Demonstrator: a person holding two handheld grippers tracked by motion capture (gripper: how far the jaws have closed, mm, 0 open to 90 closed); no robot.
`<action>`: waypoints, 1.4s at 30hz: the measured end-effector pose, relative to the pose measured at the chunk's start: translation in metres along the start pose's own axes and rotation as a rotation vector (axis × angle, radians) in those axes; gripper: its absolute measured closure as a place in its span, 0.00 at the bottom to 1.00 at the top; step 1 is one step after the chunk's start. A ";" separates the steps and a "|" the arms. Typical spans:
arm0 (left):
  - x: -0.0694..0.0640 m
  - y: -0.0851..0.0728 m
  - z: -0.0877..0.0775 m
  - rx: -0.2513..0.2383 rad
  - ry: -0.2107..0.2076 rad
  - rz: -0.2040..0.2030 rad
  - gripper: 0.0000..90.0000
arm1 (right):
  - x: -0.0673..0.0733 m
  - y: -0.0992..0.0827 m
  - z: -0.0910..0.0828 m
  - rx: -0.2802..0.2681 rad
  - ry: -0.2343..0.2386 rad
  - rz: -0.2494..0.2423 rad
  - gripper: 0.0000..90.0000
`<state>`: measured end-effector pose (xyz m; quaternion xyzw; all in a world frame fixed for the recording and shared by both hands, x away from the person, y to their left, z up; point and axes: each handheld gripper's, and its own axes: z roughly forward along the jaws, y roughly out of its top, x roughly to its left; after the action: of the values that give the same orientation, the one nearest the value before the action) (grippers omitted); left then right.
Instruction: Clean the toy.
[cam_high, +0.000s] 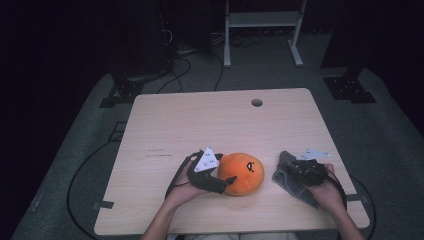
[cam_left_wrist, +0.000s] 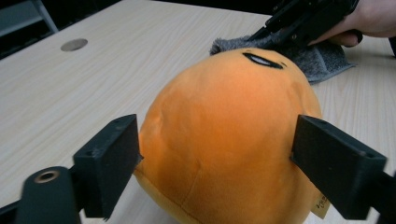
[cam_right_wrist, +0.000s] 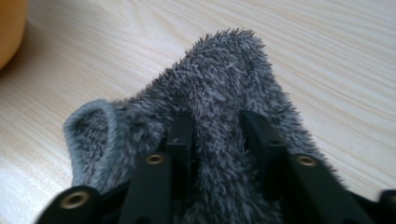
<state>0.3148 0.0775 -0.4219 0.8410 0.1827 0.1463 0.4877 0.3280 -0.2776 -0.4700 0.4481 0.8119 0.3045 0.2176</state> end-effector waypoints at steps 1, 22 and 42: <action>-0.001 -0.002 0.001 0.000 -0.002 0.007 0.25 | -0.001 0.000 -0.001 0.003 0.002 0.005 0.76; -0.010 -0.005 0.019 0.003 0.025 -0.017 0.31 | 0.067 0.040 -0.072 -0.282 0.394 -0.133 0.83; -0.008 -0.010 0.021 0.010 0.012 -0.047 0.30 | 0.060 0.023 -0.031 -0.147 0.143 -0.146 0.81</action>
<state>0.3155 0.0622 -0.4415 0.8381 0.2061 0.1387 0.4857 0.2921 -0.2262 -0.4368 0.3477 0.8312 0.3780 0.2129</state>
